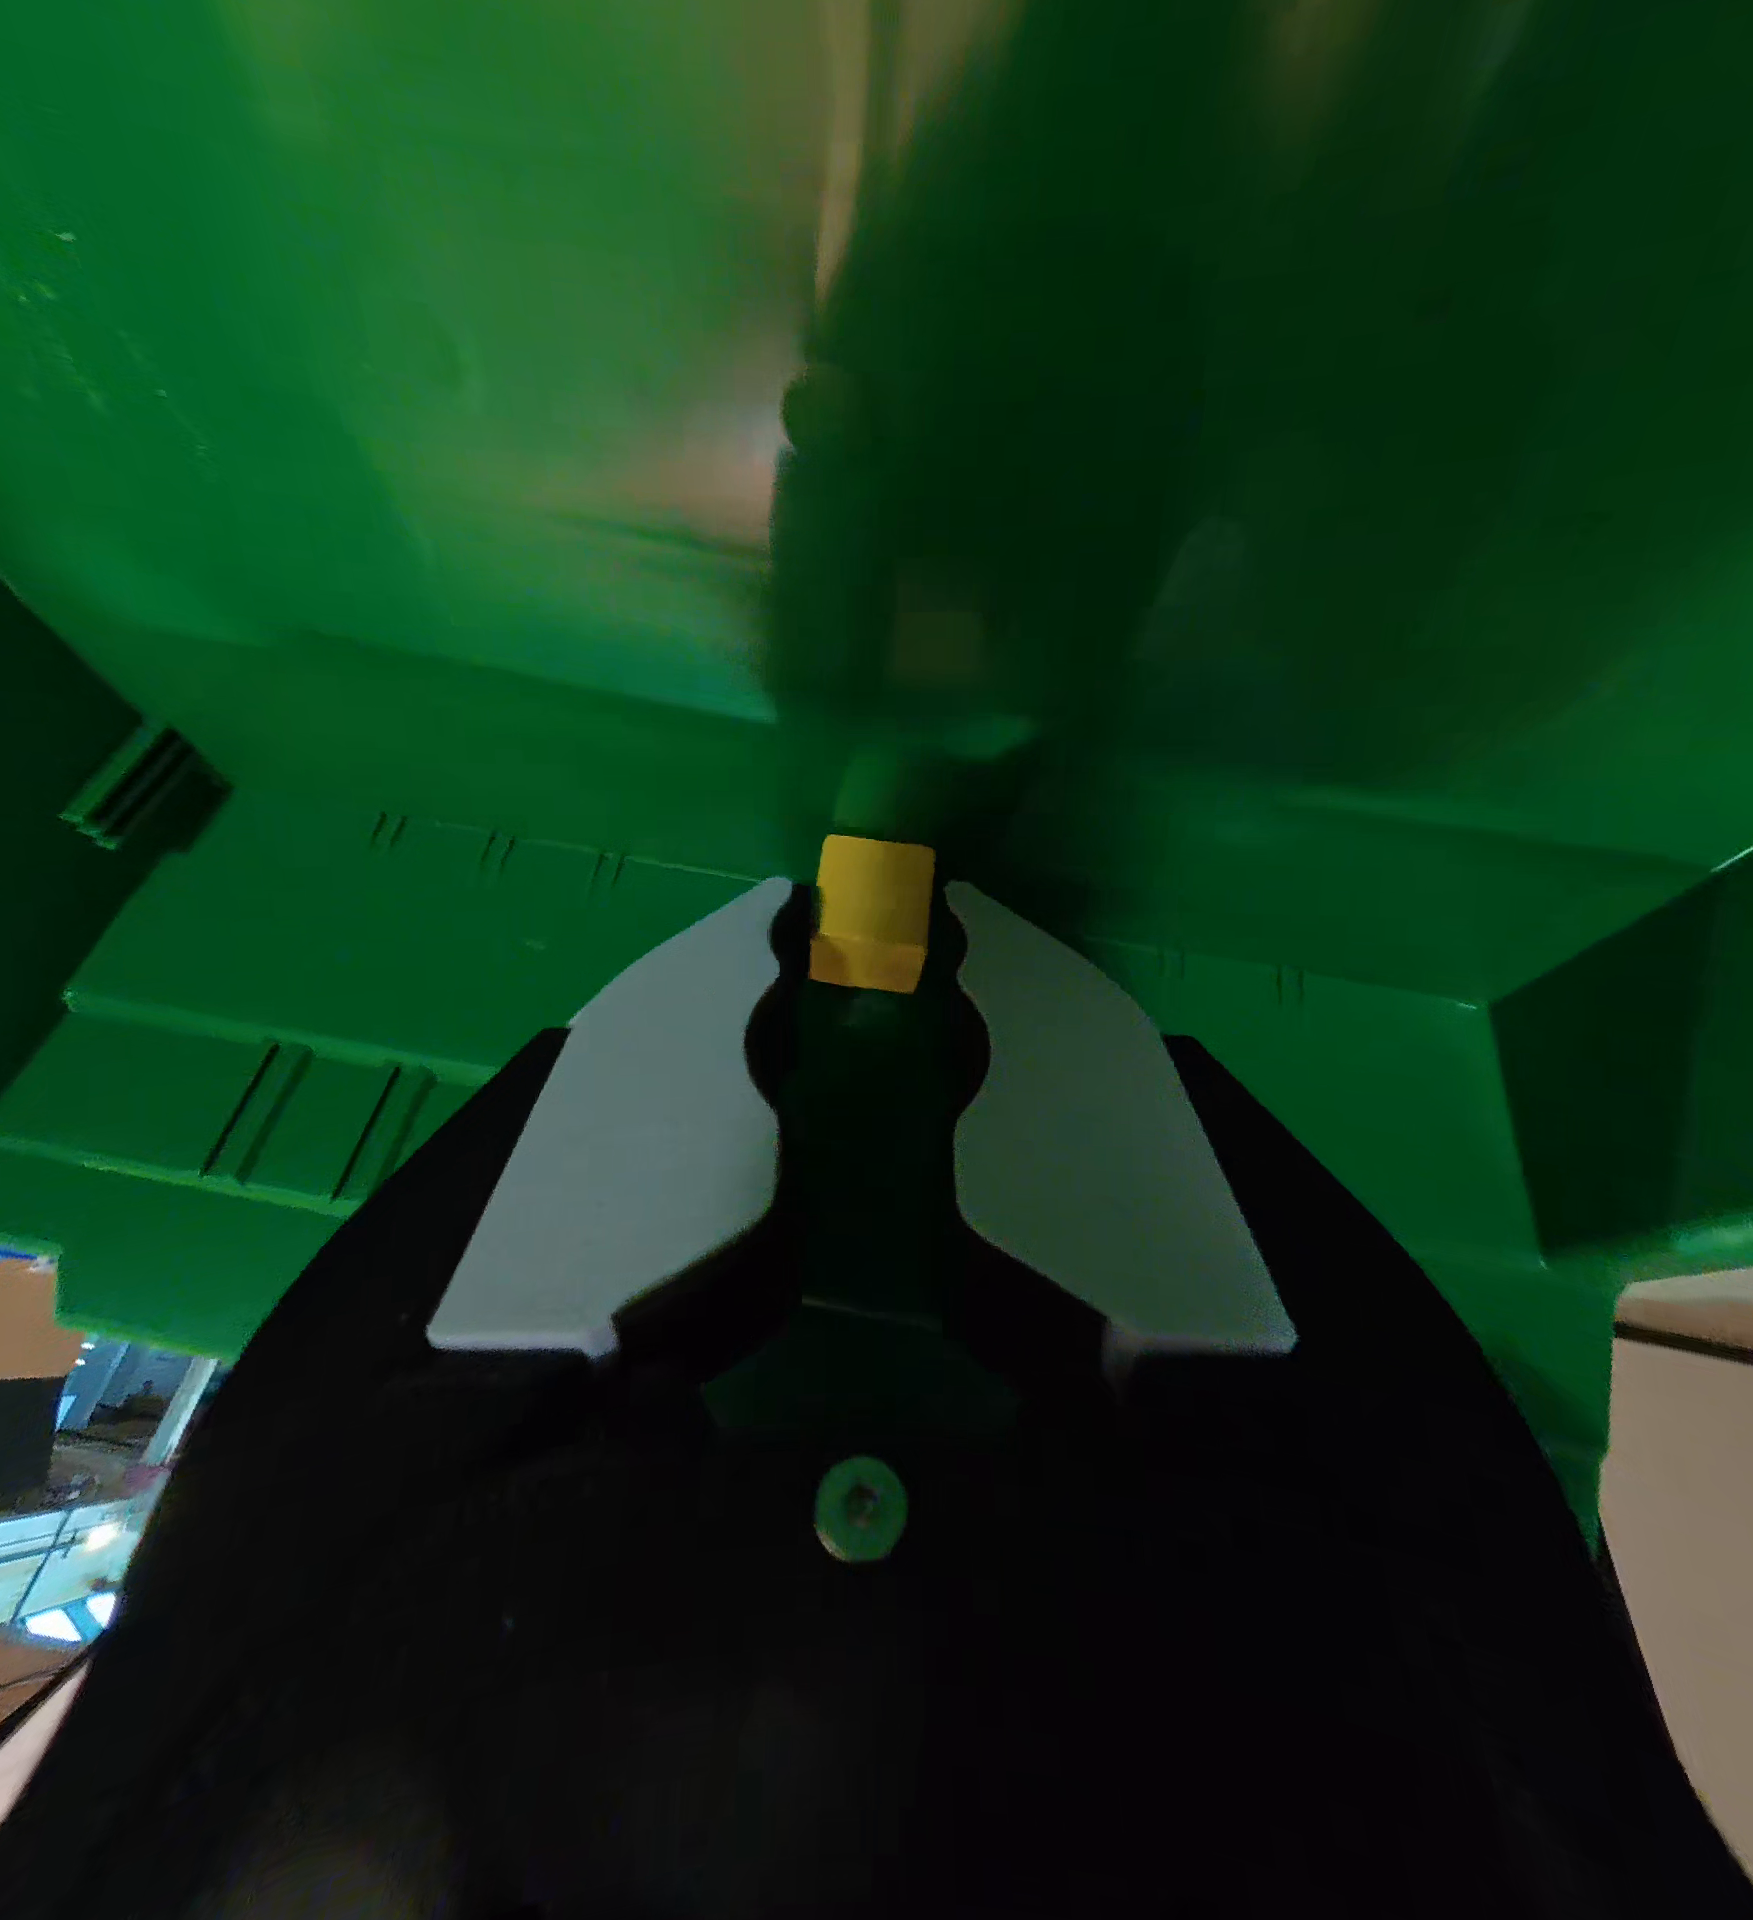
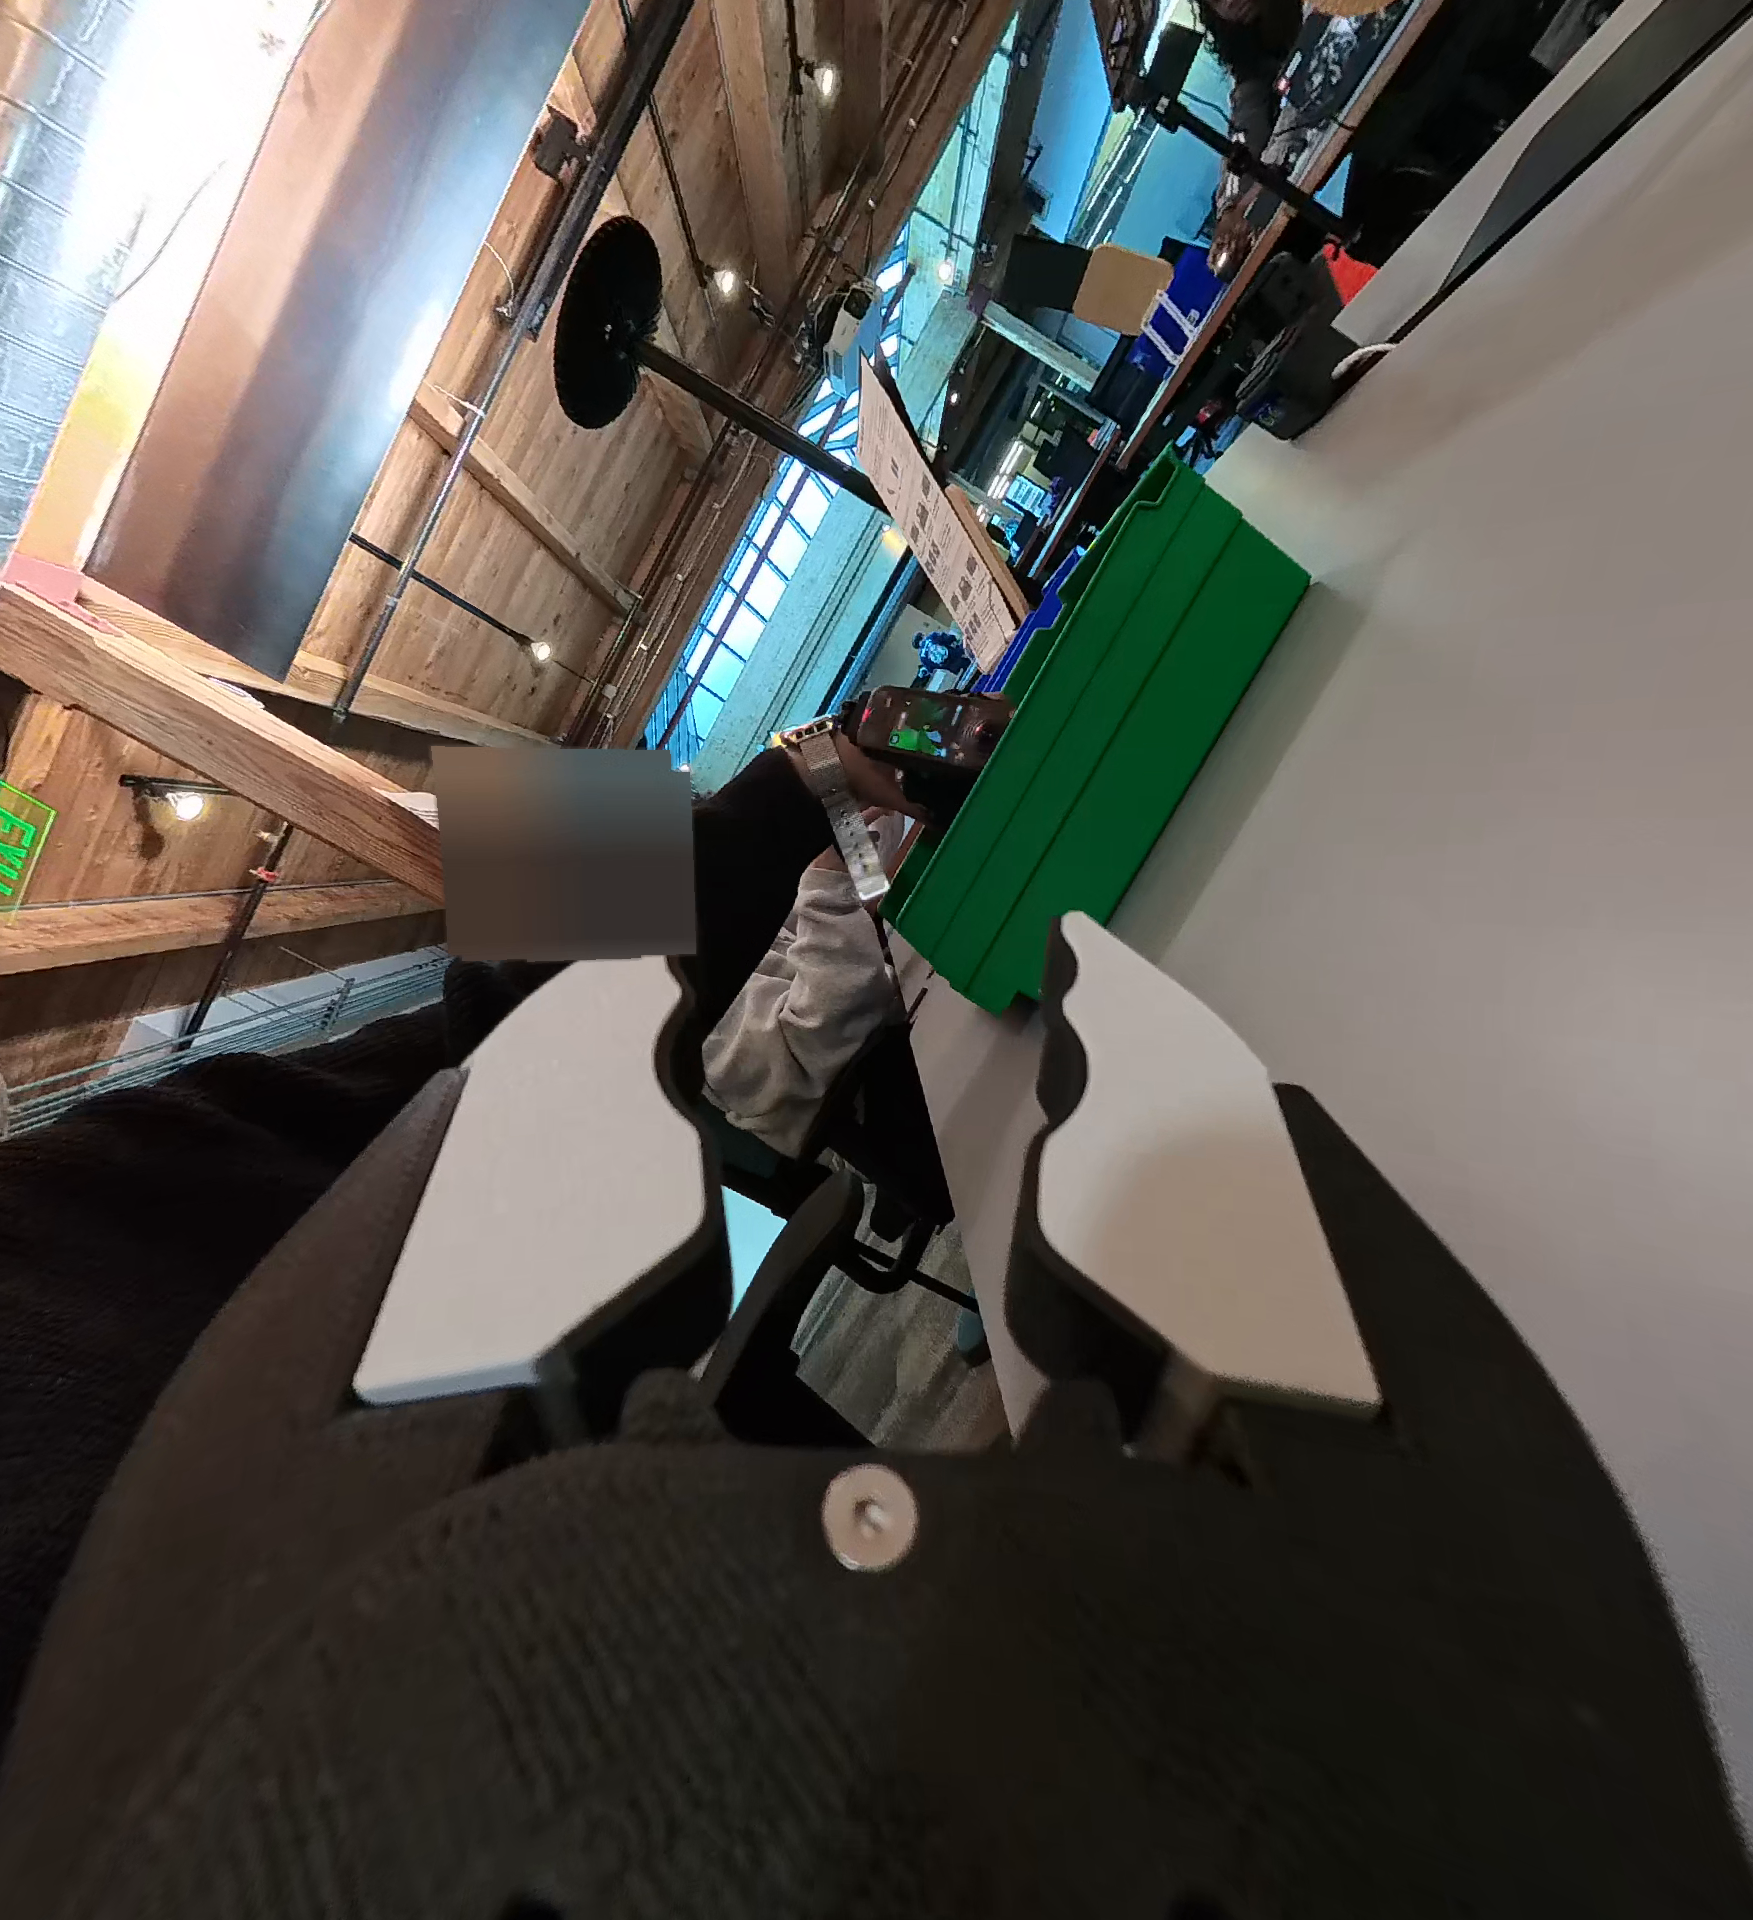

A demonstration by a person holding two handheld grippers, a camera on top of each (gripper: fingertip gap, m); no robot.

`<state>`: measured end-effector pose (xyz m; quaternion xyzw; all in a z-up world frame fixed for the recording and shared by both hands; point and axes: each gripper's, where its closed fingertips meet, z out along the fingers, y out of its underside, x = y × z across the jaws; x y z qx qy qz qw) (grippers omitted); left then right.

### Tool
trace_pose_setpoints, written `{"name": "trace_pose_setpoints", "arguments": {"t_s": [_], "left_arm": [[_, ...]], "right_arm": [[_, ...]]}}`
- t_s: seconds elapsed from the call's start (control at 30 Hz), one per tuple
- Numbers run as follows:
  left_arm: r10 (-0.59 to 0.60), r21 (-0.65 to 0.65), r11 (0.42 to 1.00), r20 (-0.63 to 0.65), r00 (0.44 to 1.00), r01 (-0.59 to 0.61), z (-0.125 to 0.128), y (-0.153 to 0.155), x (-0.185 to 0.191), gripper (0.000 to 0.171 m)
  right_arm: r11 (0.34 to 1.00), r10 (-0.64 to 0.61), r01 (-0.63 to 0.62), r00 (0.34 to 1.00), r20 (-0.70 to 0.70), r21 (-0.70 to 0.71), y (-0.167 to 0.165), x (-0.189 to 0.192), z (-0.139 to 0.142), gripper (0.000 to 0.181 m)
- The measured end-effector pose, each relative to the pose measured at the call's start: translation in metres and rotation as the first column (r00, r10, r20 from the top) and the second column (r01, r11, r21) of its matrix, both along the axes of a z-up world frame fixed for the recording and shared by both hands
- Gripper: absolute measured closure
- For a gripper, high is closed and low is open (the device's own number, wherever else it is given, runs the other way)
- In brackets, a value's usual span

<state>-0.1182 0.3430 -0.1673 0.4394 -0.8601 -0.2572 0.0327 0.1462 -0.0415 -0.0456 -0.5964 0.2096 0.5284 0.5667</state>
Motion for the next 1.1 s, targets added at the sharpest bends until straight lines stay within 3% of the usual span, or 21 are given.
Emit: {"name": "trace_pose_setpoints", "arguments": {"t_s": [0.1, 0.17, 0.23, 0.3, 0.37, 0.43, 0.53, 0.6, 0.67, 0.8, 0.9, 1.1], "left_arm": [[0.008, 0.016, 1.000, 0.089, 0.996, -0.009, 0.017, 0.002, 0.012, 0.146], [0.005, 0.036, 0.999, 0.260, 0.966, -0.015, 0.045, 0.002, 0.037, 0.148], [0.055, -0.039, 0.998, 0.512, 0.857, -0.040, 0.083, -0.018, 0.073, 0.148], [0.210, -0.283, 0.959, 0.714, 0.668, 0.000, 0.126, -0.069, 0.111, 0.148], [0.411, -0.517, 0.848, 0.782, 0.468, 0.119, 0.173, -0.128, 0.142, 0.148], [0.563, -0.636, 0.728, 0.767, 0.308, 0.254, 0.209, -0.183, 0.161, 0.149], [0.784, -0.779, 0.501, 0.593, 0.183, 0.377, 0.223, -0.257, 0.179, 0.149], [0.891, -0.843, 0.306, 0.417, 0.178, 0.443, 0.212, -0.300, 0.189, 0.149], [0.940, -0.867, 0.139, 0.267, 0.212, 0.478, 0.189, -0.330, 0.199, 0.149], [0.967, -0.847, -0.101, 0.040, 0.252, 0.521, 0.153, -0.359, 0.215, 0.149], [0.968, -0.846, -0.135, -0.001, 0.253, 0.516, 0.134, -0.370, 0.219, 0.149], [0.959, -0.830, -0.083, 0.084, 0.270, 0.551, 0.131, -0.382, 0.213, 0.150]], "right_arm": [[1.000, -0.005, 0.005, 1.000, -0.004, 0.002, -0.001, 0.002, 0.001, 0.119], [1.000, -0.008, 0.008, 1.000, -0.006, 0.002, -0.002, 0.003, 0.000, 0.119], [1.000, -0.027, 0.027, 0.999, -0.016, -0.007, -0.001, 0.008, -0.004, 0.121], [1.000, -0.021, 0.021, 0.999, -0.042, 0.000, -0.001, 0.009, -0.002, 0.123], [1.000, -0.017, 0.018, 0.999, -0.046, 0.017, -0.003, 0.008, 0.002, 0.123], [1.000, -0.024, 0.024, 1.000, -0.005, 0.016, -0.003, 0.004, 0.006, 0.116], [1.000, -0.014, 0.012, 0.993, 0.114, 0.018, -0.004, -0.006, 0.010, 0.112], [0.999, -0.018, 0.012, 0.983, 0.183, 0.033, -0.006, -0.011, 0.014, 0.115], [0.999, -0.005, -0.004, 0.975, 0.224, 0.040, -0.007, -0.016, 0.015, 0.118], [1.000, -0.005, 0.000, 0.970, 0.244, 0.022, -0.007, -0.015, 0.010, 0.124], [1.000, -0.022, 0.017, 0.976, 0.217, 0.023, -0.006, -0.013, 0.009, 0.132], [1.000, 0.017, -0.021, 0.980, 0.198, 0.017, 0.000, -0.028, 0.005, 0.135]]}}
